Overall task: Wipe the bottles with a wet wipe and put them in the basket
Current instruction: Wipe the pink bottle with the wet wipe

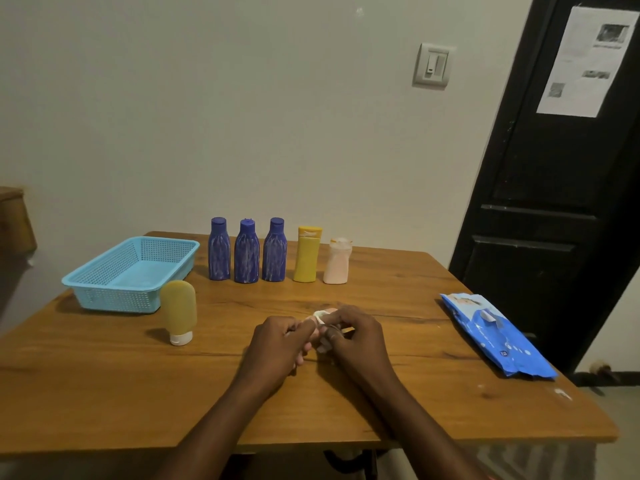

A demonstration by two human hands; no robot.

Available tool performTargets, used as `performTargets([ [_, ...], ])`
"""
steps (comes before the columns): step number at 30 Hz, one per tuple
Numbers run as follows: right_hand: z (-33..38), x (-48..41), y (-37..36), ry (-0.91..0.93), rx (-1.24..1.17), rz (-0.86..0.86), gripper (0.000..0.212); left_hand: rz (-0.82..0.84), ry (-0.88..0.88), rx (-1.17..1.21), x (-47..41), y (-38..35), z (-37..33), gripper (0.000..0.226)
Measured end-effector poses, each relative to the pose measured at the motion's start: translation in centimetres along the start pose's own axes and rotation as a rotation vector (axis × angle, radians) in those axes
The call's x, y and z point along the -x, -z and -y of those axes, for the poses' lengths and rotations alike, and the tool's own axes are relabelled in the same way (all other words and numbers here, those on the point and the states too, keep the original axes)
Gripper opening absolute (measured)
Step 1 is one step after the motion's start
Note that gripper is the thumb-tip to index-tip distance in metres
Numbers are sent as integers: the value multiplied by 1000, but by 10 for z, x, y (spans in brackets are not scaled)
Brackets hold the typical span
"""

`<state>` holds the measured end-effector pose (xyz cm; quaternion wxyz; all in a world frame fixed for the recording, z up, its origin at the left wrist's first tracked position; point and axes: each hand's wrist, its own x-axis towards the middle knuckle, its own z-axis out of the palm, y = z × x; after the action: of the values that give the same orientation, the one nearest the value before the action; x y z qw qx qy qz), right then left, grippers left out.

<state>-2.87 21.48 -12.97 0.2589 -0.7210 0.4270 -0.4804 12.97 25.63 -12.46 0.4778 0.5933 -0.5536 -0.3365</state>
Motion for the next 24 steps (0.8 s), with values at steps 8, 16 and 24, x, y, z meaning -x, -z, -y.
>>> performTargets([
  [8,-14,-12,2,-252,-68,-179,13,-22,17,31,-4,-1,4,26],
  [16,-2,-1,0,78,45,73,22,-8,3,90,-7,-1,8,29],
  [24,-21,-11,1,-173,-22,-143,19,-49,32,53,-7,-1,3,40],
])
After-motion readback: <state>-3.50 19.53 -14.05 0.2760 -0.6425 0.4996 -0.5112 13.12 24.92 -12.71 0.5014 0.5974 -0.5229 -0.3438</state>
